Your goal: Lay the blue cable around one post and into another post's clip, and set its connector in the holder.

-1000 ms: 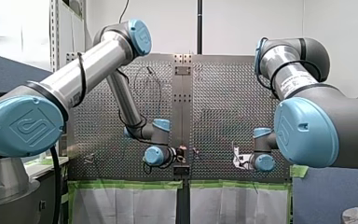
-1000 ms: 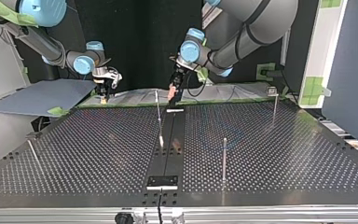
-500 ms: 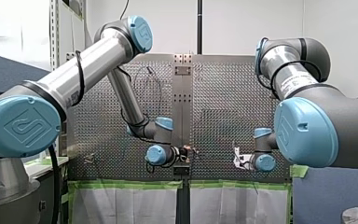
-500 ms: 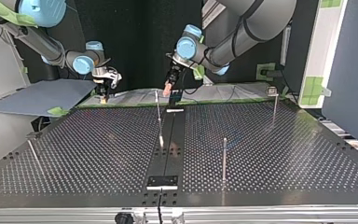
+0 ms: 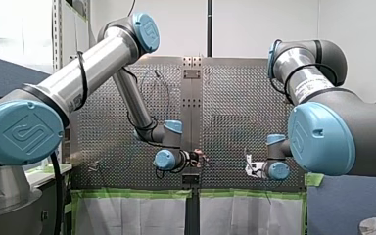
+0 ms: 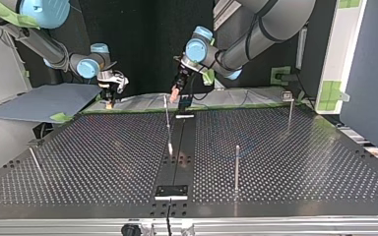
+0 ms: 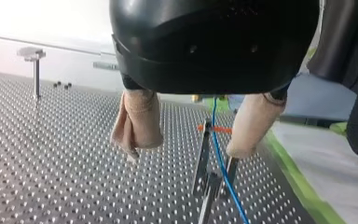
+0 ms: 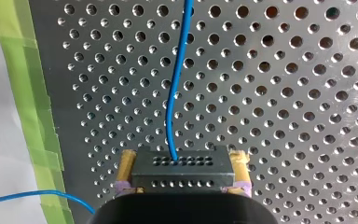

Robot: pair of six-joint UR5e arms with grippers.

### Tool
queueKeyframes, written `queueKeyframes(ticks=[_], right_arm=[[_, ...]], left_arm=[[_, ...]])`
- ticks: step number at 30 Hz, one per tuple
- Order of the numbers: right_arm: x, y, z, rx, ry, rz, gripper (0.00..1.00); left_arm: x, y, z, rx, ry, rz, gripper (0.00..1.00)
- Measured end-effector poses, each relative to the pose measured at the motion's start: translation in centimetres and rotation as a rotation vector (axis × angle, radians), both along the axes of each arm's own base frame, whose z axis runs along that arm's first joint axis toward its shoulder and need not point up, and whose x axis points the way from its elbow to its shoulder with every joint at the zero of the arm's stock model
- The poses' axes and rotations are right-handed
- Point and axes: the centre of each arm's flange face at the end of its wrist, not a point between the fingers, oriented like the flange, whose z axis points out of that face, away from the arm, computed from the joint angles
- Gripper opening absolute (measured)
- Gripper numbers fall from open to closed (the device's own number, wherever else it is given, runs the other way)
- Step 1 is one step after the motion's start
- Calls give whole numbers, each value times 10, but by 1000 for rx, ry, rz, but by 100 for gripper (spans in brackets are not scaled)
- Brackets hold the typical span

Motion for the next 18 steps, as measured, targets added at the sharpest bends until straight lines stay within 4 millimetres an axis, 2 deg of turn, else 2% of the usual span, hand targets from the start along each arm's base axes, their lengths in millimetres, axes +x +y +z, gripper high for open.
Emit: queueKeyframes(ticks=[18], right_arm=[[0,0,0,-2,-1,0,1]], left_arm=[[-3,-5,0,-22,11,-52,100]])
